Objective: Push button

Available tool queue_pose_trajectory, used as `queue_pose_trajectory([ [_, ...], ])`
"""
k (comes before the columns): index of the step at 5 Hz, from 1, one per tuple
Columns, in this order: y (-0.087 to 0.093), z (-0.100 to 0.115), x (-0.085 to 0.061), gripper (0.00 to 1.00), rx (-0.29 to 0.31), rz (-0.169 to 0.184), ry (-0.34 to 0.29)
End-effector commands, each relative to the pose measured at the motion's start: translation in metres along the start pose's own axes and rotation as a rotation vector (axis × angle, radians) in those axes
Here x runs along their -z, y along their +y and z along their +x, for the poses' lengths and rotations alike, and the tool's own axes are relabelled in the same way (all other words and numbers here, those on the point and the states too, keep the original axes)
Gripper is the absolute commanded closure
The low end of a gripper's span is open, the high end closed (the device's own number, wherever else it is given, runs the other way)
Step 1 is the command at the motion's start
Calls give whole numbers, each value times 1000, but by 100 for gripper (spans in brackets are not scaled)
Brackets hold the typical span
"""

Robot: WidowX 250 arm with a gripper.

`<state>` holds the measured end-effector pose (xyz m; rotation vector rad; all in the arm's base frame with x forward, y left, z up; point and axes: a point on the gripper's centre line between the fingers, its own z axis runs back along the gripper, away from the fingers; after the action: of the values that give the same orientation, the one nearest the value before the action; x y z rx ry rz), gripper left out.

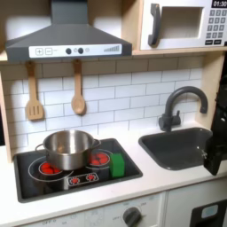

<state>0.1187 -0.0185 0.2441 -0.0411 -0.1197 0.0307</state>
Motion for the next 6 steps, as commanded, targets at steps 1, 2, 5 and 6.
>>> queue_pose_trajectory([
  [1,0,0,0,0,0,0,0],
  [2,8,6,2,0,7,9,-20],
  [5,37,19,0,0,-11,57,-64],
  [6,50,25,-2,0,-40,72,-85],
])
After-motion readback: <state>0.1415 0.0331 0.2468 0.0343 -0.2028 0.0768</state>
